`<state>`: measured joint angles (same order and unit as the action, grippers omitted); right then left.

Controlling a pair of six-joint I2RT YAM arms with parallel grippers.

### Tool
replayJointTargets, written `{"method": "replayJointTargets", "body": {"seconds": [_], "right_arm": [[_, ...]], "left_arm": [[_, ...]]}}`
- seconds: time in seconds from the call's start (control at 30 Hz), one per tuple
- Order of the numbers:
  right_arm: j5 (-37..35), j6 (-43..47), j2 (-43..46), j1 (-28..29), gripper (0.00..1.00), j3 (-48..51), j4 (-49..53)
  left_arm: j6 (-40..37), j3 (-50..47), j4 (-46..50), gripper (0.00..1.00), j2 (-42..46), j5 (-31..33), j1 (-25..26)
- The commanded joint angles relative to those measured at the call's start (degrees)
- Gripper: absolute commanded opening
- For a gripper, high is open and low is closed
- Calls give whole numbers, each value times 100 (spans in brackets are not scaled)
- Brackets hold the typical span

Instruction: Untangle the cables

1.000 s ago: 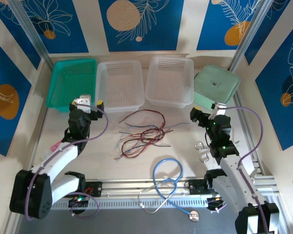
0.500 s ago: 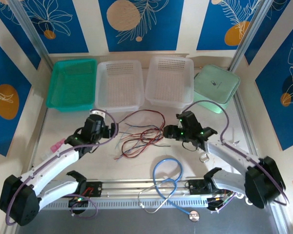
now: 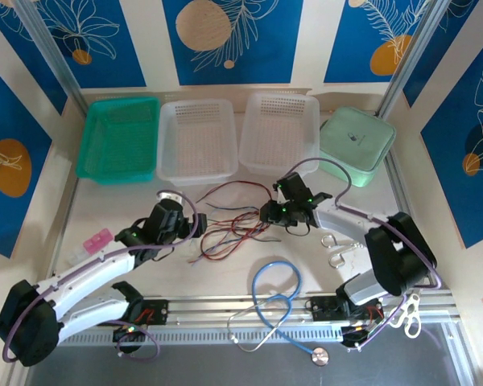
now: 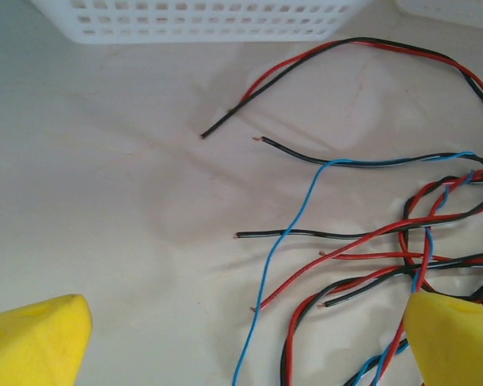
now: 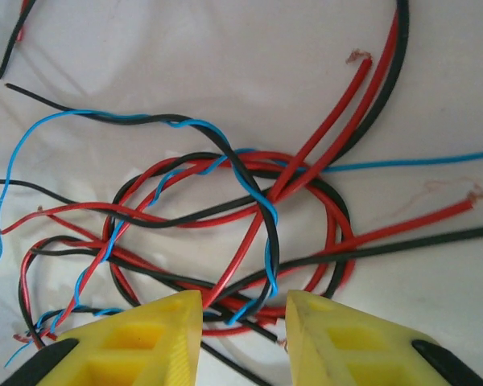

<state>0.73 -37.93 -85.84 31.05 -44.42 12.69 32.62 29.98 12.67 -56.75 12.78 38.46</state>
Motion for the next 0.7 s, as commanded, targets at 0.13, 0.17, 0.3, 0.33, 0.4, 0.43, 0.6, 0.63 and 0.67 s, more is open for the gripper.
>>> {"method": "replayJointTargets", "body": {"seconds": [0.13,0.17,0.3,0.33,0.4,0.43,0.6,0.63,0.67], "right_arm": [[231,101,-545,15,28,-312,-39],[217,93,-586,16,27,-306,-41],[225,58,-664,15,24,-196,-208],[238,57,-683,15,22,-182,-230],[260,82,-706,10,20,-181,-257],[284,108,-719,12,20,-189,-277],[358,181,-701,7,10,-213,-275],[349,190,-674,11,8,-217,-235],[340,190,-618,7,7,-207,-222]], "left_arm": [[248,-45,-223,95,-178,-390,195],[254,-45,-228,95,-187,-397,209],[299,-70,-273,95,-199,-414,240],[317,-75,-297,95,-192,-416,248],[327,-71,-318,95,-196,-416,270],[335,-71,-323,95,-196,-407,276],[280,66,-144,94,-246,-286,351],[278,96,-95,94,-249,-284,358],[281,128,-65,94,-249,-293,366]]}}
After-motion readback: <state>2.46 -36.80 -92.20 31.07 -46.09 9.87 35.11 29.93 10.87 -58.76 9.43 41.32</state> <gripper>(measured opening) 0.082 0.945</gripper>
